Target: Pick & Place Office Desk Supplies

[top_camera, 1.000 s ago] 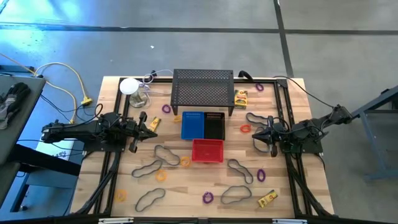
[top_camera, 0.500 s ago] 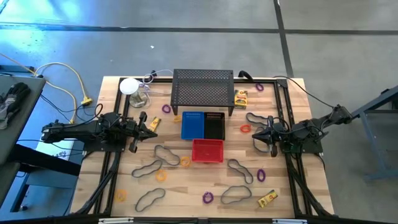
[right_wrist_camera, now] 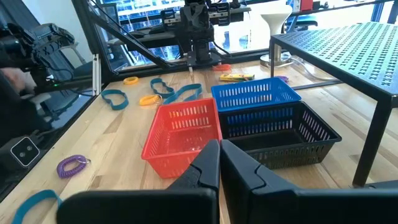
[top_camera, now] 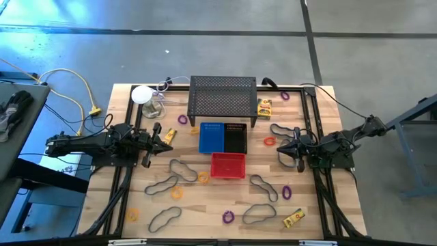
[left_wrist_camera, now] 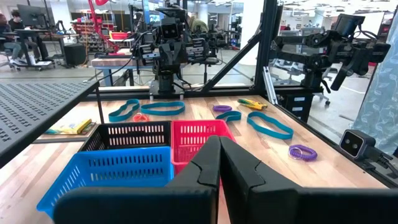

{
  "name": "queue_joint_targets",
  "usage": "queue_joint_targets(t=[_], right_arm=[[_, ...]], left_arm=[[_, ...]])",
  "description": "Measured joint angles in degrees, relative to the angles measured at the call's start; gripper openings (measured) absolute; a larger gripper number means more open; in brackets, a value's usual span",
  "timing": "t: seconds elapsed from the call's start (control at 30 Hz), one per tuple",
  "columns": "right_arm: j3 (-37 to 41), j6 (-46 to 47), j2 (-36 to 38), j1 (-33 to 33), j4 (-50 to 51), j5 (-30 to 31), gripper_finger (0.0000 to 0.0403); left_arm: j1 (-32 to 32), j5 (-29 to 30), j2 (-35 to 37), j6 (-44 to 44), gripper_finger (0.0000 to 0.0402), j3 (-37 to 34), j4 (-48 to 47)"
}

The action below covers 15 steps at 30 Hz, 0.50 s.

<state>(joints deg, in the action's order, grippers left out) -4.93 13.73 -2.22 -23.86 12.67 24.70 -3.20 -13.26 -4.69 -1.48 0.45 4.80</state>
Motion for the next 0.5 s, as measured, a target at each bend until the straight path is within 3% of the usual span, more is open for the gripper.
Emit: queue_joint_targets(t=[0.5], right_arm=[[0.0,0.0,0.0,0.0,0.0,0.5,0.0002]], left_arm=[[0.0,0.0,0.0,0.0,0.0,0.0,0.0]])
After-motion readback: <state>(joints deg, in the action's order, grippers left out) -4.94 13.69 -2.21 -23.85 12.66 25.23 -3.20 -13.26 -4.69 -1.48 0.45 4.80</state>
